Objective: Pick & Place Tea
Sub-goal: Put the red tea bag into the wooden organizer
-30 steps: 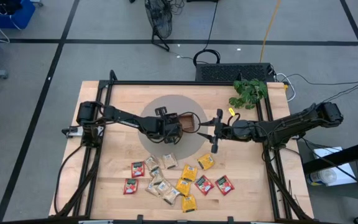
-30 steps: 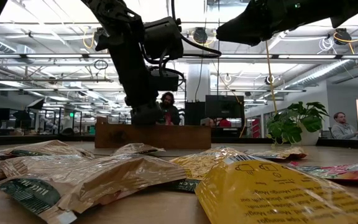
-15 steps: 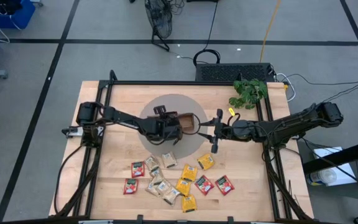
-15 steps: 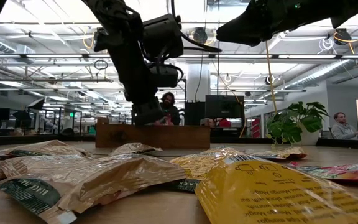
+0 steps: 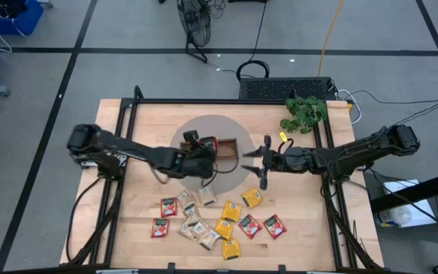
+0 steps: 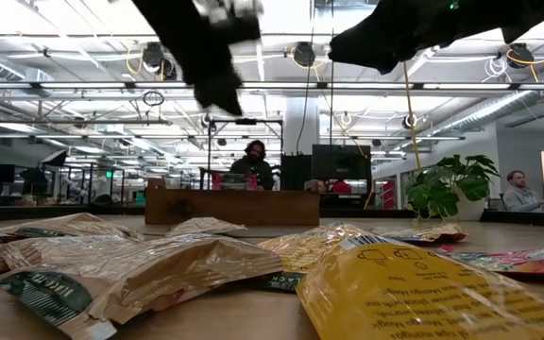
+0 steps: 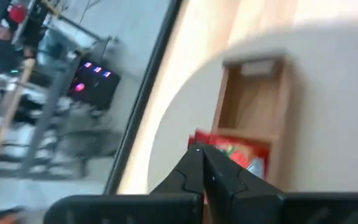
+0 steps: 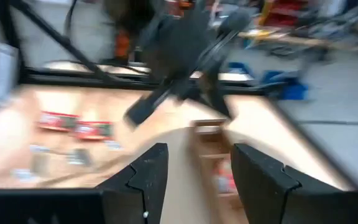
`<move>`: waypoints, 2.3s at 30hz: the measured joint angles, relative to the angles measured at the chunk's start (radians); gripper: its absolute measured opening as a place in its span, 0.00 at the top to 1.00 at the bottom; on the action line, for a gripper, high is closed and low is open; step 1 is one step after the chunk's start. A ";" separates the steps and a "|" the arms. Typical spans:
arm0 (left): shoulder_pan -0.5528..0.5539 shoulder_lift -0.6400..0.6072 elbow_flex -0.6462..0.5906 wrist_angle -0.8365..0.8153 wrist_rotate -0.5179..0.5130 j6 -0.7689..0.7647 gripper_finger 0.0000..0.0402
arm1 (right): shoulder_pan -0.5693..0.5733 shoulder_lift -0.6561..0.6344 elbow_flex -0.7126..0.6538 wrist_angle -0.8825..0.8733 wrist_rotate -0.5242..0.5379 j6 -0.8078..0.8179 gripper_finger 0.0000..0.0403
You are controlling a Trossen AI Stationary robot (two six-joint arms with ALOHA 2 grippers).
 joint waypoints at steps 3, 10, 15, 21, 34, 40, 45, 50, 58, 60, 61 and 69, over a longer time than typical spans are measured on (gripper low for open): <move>-0.024 -0.093 -0.006 0.029 0.068 -0.046 0.99 | 0.003 0.000 0.000 0.002 -0.171 0.102 0.60; -0.027 -0.272 -0.201 0.399 0.319 0.069 0.88 | 0.049 -0.017 0.000 -0.038 -0.303 0.026 0.60; -0.014 -0.372 -0.403 0.710 0.381 0.074 0.79 | 0.236 -0.023 0.012 -0.223 -0.169 -0.028 0.57; 0.004 -0.389 -0.503 0.835 0.379 0.051 0.68 | 0.501 0.034 0.135 -0.673 0.114 0.210 0.45; 0.024 -0.389 -0.509 0.828 0.390 -0.062 0.62 | 0.705 0.356 0.238 -0.909 0.040 0.545 0.38; 0.018 -0.389 -0.509 0.827 0.392 -0.128 0.62 | 0.730 0.531 0.384 -1.070 -0.012 0.487 0.39; 0.017 -0.385 -0.509 0.827 0.392 -0.134 0.62 | 0.729 0.592 0.410 -1.065 -0.009 0.477 0.39; 0.017 -0.379 -0.509 0.823 0.392 -0.133 0.62 | 0.721 0.602 0.407 -1.069 -0.007 0.467 0.49; 0.017 -0.379 -0.509 0.796 0.392 -0.131 0.62 | 0.700 0.605 0.405 -1.059 -0.003 0.388 0.94; 0.017 -0.379 -0.509 0.795 0.392 -0.131 0.62 | 0.695 0.605 0.404 -1.051 0.007 0.372 0.96; 0.017 -0.379 -0.509 0.794 0.392 -0.132 0.62 | 0.694 0.605 0.403 -1.047 0.022 0.371 0.96; 0.019 -0.379 -0.509 0.798 0.391 -0.205 0.62 | 0.704 0.591 0.480 -1.242 0.273 0.348 0.99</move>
